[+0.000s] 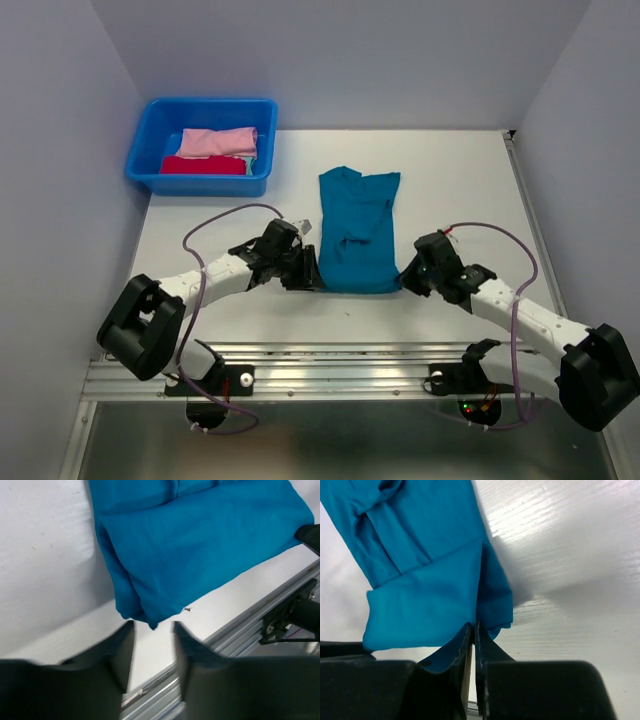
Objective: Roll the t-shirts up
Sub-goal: Roll the T-shirt to the center of the board.
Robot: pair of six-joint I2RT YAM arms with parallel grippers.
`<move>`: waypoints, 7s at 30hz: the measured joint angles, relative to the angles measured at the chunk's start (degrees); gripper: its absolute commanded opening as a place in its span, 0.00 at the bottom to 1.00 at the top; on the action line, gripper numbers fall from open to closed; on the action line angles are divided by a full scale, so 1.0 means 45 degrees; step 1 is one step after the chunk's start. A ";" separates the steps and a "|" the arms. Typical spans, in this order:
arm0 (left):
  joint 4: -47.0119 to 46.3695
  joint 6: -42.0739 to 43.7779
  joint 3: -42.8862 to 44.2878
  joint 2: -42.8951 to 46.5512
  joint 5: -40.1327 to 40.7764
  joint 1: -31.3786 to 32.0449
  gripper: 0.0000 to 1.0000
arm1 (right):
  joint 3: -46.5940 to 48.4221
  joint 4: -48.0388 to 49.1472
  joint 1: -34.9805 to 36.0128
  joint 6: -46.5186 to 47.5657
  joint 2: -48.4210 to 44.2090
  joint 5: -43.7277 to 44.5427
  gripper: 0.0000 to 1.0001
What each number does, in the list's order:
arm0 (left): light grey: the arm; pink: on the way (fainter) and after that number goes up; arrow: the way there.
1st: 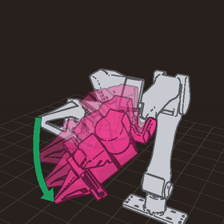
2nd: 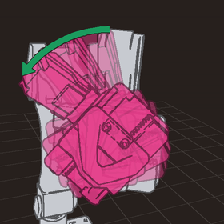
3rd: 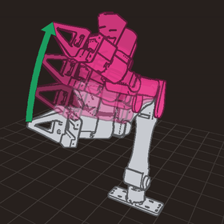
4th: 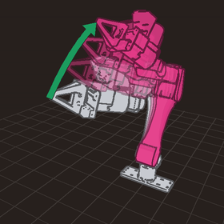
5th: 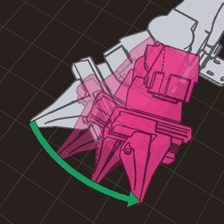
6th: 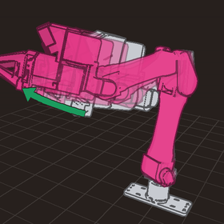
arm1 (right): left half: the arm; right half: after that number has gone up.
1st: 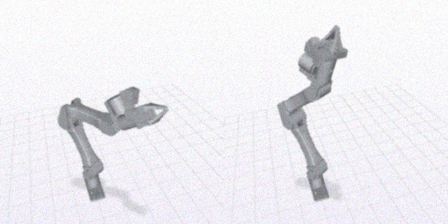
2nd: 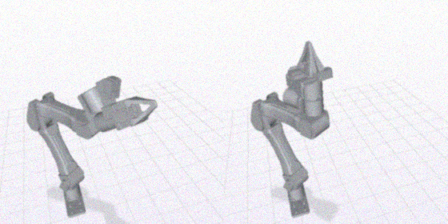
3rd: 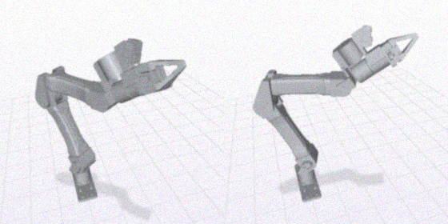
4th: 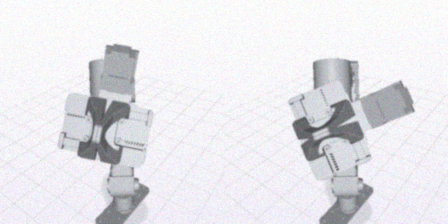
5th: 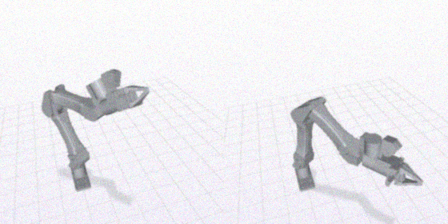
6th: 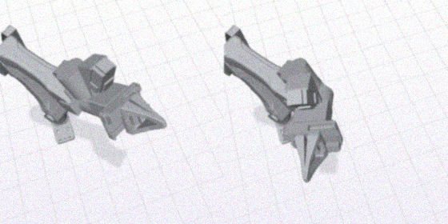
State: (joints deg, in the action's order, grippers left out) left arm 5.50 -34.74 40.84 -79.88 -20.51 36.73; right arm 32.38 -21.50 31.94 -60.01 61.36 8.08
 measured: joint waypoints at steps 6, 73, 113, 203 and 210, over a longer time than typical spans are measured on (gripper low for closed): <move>0.0738 0.0170 -0.0214 0.0272 0.0112 0.0000 0.60 | -0.0233 -0.0782 0.0000 0.0311 -0.0175 0.0131 0.54; 0.0015 0.0627 0.2370 -0.1632 0.1957 0.1375 0.35 | 0.0826 0.0889 0.1146 0.1015 0.0923 0.0661 0.28; -0.2511 -0.0393 -0.2249 0.0335 0.0593 0.0170 0.49 | -0.1972 0.1273 0.1059 0.0257 0.0029 -0.0447 0.19; -0.0563 0.0704 0.4682 -0.4658 0.0738 -0.1447 0.00 | 0.4133 0.1632 -0.1977 0.4167 0.5629 0.0296 0.03; 0.0267 0.1209 0.6091 -0.6003 0.1685 -0.1520 0.11 | 0.4629 0.2205 -0.2181 0.4619 0.7023 0.0063 0.22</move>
State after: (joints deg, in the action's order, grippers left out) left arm 6.70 -29.30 68.25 -106.89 -12.93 29.89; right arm 53.21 -11.57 22.13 -39.22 92.97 8.36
